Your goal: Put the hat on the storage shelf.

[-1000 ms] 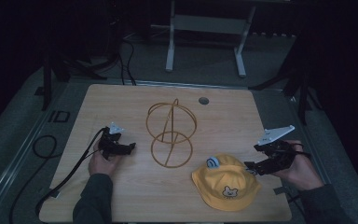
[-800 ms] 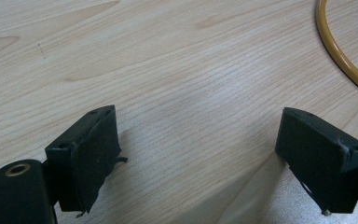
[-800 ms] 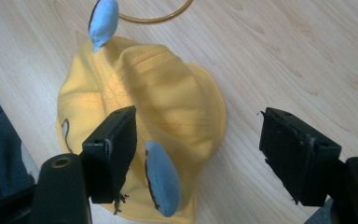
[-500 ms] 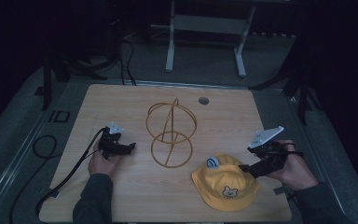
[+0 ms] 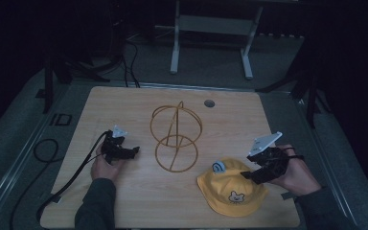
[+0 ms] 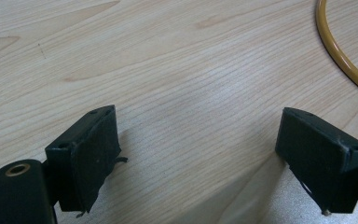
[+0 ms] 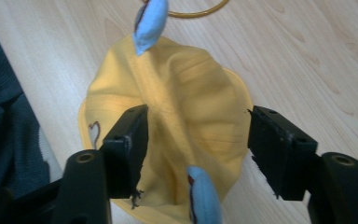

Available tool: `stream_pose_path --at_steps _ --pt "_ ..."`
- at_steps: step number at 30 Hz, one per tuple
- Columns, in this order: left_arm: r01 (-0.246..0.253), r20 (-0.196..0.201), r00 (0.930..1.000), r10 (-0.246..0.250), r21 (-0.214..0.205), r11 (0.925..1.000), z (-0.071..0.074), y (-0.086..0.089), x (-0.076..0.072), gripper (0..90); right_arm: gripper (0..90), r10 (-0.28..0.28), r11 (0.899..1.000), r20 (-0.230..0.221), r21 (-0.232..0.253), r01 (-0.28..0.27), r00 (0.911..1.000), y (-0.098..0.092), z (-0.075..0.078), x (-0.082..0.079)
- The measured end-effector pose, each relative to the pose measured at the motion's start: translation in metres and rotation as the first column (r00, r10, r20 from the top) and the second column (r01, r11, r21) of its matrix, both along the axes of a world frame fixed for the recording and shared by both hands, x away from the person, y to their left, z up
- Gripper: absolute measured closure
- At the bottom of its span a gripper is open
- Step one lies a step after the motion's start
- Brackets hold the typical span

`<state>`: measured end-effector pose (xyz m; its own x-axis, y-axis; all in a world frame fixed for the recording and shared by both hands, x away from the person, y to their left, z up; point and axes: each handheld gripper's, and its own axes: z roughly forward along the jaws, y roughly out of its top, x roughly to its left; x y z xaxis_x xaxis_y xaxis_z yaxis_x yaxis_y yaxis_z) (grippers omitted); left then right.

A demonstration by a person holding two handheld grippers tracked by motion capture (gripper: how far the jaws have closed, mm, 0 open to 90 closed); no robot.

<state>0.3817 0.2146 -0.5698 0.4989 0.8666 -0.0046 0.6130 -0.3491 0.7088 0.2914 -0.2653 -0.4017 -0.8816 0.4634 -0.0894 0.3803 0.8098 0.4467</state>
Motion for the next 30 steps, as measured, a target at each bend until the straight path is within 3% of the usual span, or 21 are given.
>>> stream_pose_path --at_steps 11,24,26,30 --pt "0.000 0.000 1.0000 0.000 0.000 1.0000 0.000 0.000 0.000 13.2 46.4 0.038 0.998 -0.002 -0.056 -0.038 0.9993 0.013 -0.003 -0.004" --pt "0.000 0.000 1.0000 0.000 0.000 1.0000 0.000 0.000 0.000 13.2 54.2 0.077 0.986 -0.052 -0.147 -0.084 0.9957 0.029 -0.012 -0.001" --pt "0.000 0.000 1.0000 0.000 0.000 1.0000 0.000 0.000 0.000 13.2 59.1 0.084 0.980 -0.072 -0.174 -0.096 0.9938 0.032 -0.015 0.001" --pt "0.000 0.000 1.0000 0.000 0.000 1.0000 0.000 0.000 0.000 13.2 63.4 0.087 0.977 -0.105 -0.184 -0.105 0.9907 0.035 -0.019 0.005"
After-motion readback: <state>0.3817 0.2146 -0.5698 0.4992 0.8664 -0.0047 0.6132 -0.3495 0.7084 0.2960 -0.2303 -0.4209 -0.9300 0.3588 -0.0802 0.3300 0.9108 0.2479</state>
